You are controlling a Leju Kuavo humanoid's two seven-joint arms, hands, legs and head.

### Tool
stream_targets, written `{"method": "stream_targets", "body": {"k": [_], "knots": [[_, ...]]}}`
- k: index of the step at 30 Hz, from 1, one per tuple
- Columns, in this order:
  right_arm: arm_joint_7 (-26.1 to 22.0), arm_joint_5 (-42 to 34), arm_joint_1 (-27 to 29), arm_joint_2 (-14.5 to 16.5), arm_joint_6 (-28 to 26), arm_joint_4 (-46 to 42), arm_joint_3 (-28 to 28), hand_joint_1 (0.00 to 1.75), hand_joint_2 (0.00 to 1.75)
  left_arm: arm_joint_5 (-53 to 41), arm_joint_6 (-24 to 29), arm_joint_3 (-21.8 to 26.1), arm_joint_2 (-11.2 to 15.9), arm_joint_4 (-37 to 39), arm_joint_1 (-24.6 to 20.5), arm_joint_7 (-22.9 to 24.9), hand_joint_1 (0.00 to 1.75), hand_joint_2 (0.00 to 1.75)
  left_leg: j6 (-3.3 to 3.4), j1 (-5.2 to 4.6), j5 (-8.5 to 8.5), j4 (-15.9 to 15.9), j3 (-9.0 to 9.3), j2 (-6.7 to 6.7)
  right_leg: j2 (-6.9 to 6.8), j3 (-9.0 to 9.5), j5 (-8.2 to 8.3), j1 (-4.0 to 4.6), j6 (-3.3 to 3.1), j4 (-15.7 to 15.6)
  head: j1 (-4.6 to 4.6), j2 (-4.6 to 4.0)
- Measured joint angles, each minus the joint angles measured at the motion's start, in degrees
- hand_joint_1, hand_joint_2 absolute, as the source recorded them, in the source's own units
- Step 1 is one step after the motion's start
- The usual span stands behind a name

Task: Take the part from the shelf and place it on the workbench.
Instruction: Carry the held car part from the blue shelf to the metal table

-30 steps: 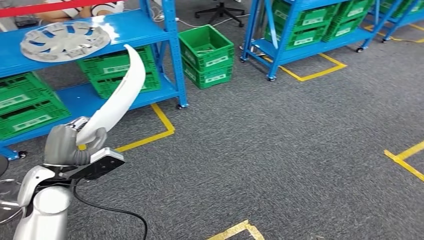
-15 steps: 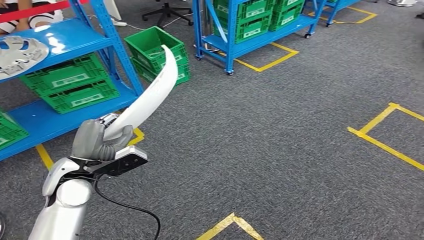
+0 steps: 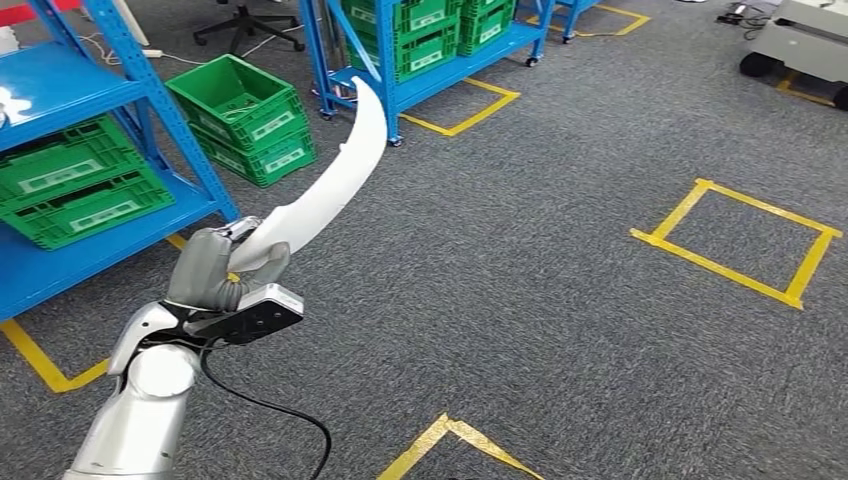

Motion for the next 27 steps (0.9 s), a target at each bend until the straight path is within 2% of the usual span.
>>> {"method": "stream_targets", "body": {"k": [2,3,5,6,8,9,10,11,12,13,14,15,16,18,19,20,21,22,23,25,26,27], "knots": [[0.0,-0.2,-0.2,0.3,-0.1,-0.1,0.0,0.00,0.00,1.7,-0.2,0.1,0.0,0.4,-0.9,-0.9,1.75,1.75,-0.50,-0.37,-0.23,0.1,0.12,1.00,-1.83,3.70,1.85,0.27,-0.56,-6.5,0.00,0.00],[0.0,-0.3,-0.3,0.6,-0.1,-0.1,0.0,0.00,0.00,2.8,-0.4,0.1,0.0,0.7,-1.4,-1.5,1.75,1.75,-0.76,-0.56,-0.27,0.1,0.15,1.46,-2.15,4.24,1.92,0.44,-0.91,-7.6,-0.02,0.00],[-0.1,-0.6,-0.3,1.0,-0.1,-0.1,-0.2,0.00,0.00,5.1,-1.2,0.4,-0.1,1.2,-2.1,-2.6,1.75,1.75,-1.30,-0.59,-0.29,0.1,0.18,2.28,-0.84,4.01,2.11,0.55,-1.77,-7.6,-0.09,0.00],[-0.1,-0.6,-0.2,1.1,-0.1,-0.2,-0.3,0.00,0.00,5.8,-1.5,0.5,-0.2,1.5,-2.4,-3.0,1.75,1.75,-1.63,-0.45,-0.65,0.4,0.11,1.73,-0.21,3.90,2.23,0.49,-2.12,-7.6,-0.11,0.00],[-0.1,-0.7,-0.3,1.5,-0.1,-0.2,-0.4,0.00,0.00,6.5,-1.9,0.8,-0.2,2.0,-2.8,-3.3,1.75,1.75,-2.13,-0.21,-3.06,3.7,-1.31,-0.94,1.09,3.80,2.52,0.27,-2.87,-7.8,-0.28,0.00],[-0.1,-0.7,-0.3,1.6,-0.1,-0.2,-0.5,0.00,0.00,6.6,-1.9,0.9,-0.2,2.2,-2.9,-3.4,1.75,1.75,-2.21,-0.16,-4.95,7.3,-2.88,-2.48,1.77,3.70,2.60,0.23,-3.12,-7.8,-0.38,0.00],[-0.1,-0.7,-0.4,1.7,-0.1,-0.3,-0.5,0.00,0.00,6.7,-1.9,1.1,-0.2,2.5,-2.9,-3.4,1.75,1.75,-2.21,-0.16,-6.78,11.3,-4.82,-3.30,2.49,3.60,2.68,0.23,-3.34,-7.8,-0.44,0.00],[-0.1,-0.7,-0.4,1.7,-0.1,-0.3,-0.6,0.00,0.00,6.8,-2.0,1.3,-0.1,2.7,-2.9,-3.5,1.75,1.75,-2.20,-0.16,-7.96,14.8,-6.59,-3.65,3.28,3.50,2.75,0.24,-3.49,-7.8,-0.48,0.00],[-0.1,-0.7,-0.4,1.8,-0.1,-0.3,-0.7,0.00,0.00,7.0,-2.2,1.4,-0.1,3.1,-2.9,-3.6,1.75,1.75,-2.17,-0.15,-8.11,16.8,-7.69,-3.81,4.13,3.41,2.84,0.24,-3.55,-7.8,-0.48,0.00],[-0.1,-0.7,-0.4,1.8,-0.1,-0.3,-0.8,0.00,0.00,7.4,-2.5,1.5,-0.1,3.3,-3.0,-3.8,1.75,1.75,-2.12,-0.11,-7.16,16.6,-7.80,-3.92,4.98,3.35,2.93,0.23,-3.54,-7.8,-0.49,0.00],[0.0,-0.8,-0.3,1.9,-0.2,-0.3,-0.8,0.00,0.00,8.0,-2.8,1.6,-0.1,3.6,-3.0,-4.1,1.75,1.75,-2.05,-0.04,-5.32,14.4,-6.87,-4.10,5.84,3.33,3.04,0.19,-3.46,-7.8,-0.49,0.00],[0.0,-0.8,-0.3,1.9,-0.2,-0.3,-0.9,0.00,0.00,8.6,-3.1,1.8,-0.1,3.8,-3.2,-4.5,1.75,1.75,-2.01,0.10,-3.14,10.8,-5.24,-4.81,6.68,3.29,3.16,0.14,-3.31,-7.8,-0.49,0.00],[0.1,-0.8,-0.4,2.0,-0.4,-0.4,-0.9,0.00,0.00,9.2,-3.2,2.0,-0.1,3.9,-3.3,-5.0,1.75,1.75,-1.97,0.34,-1.46,6.9,-3.48,-6.35,7.49,3.14,3.25,0.21,-3.06,-7.6,-0.52,0.00],[0.7,-0.6,-0.5,2.1,-0.9,-0.4,-0.9,0.00,0.00,9.9,-3.3,2.3,-0.2,4.0,-3.5,-5.9,1.75,1.75,-1.93,0.69,-0.18,1.9,-1.30,-8.82,8.89,2.55,3.52,0.21,-2.45,-7.4,-0.52,0.00],[1.1,-0.4,-0.4,2.1,-1.2,-0.4,-0.9,0.00,0.00,10.0,-3.2,2.5,-0.3,4.0,-3.5,-6.2,1.75,1.75,-1.77,0.69,-0.31,1.1,-1.04,-9.27,9.55,2.23,3.72,0.14,-2.06,-7.4,-0.54,0.00],[1.6,-0.1,-0.3,2.1,-1.6,-0.4,-0.9,0.00,0.00,9.8,-3.2,2.6,-0.3,4.0,-3.4,-6.4,1.75,1.75,-1.48,0.68,-0.29,1.0,-1.03,-8.67,10.18,1.83,3.96,-0.03,-1.69,-7.6,-0.52,0.00],[2.2,0.1,-0.2,2.2,-1.9,-0.4,-0.9,0.00,0.00,9.5,-3.2,2.6,-0.5,4.0,-3.4,-6.6,1.75,1.75,-1.11,0.68,-0.13,0.9,-1.01,-8.02,10.19,1.55,4.03,-0.08,-1.36,-7.6,-0.56,0.00],[2.7,0.2,0.0,2.3,-2.2,-0.4,-0.9,0.00,0.00,9.3,-3.1,2.7,-0.6,4.0,-3.4,-6.7,1.75,1.75,-0.71,0.73,0.02,0.8,-0.95,-7.31,9.19,1.04,3.62,-0.01,-1.10,-7.0,-0.30,0.00],[3.1,0.4,0.0,2.4,-2.6,-0.4,-0.9,0.00,0.00,9.2,-3.1,2.7,-0.8,4.0,-3.4,-6.9,1.75,1.75,-0.39,0.79,0.13,0.6,-0.91,-6.53,7.41,0.01,2.49,0.11,-0.87,-5.1,-0.01,0.00],[3.8,0.6,-0.1,2.6,-3.1,-0.4,-0.9,0.00,0.00,9.5,-3.3,2.8,-1.0,4.0,-3.2,-7.2,1.75,1.75,-0.02,0.59,0.11,0.6,-0.88,-4.91,3.37,-3.26,-1.27,0.20,-0.49,2.1,0.57,0.00],[4.0,0.6,-0.2,2.6,-3.2,-0.3,-0.9,0.00,0.00,9.8,-3.6,2.9,-1.0,4.0,-3.0,-7.2,1.75,1.75,0.03,0.46,0.06,0.6,-0.88,-4.02,2.39,-5.06,-2.94,0.12,-0.32,6.0,0.61,0.00],[4.0,0.6,-0.2,2.6,-3.3,-0.3,-0.8,0.00,0.00,10.2,-3.9,3.0,-1.1,4.0,-2.9,-7.3,1.75,1.75,0.06,0.39,0.02,0.6,-0.86,-3.16,1.99,-6.15,-3.72,0.04,-0.22,8.5,0.61,0.00]]}}
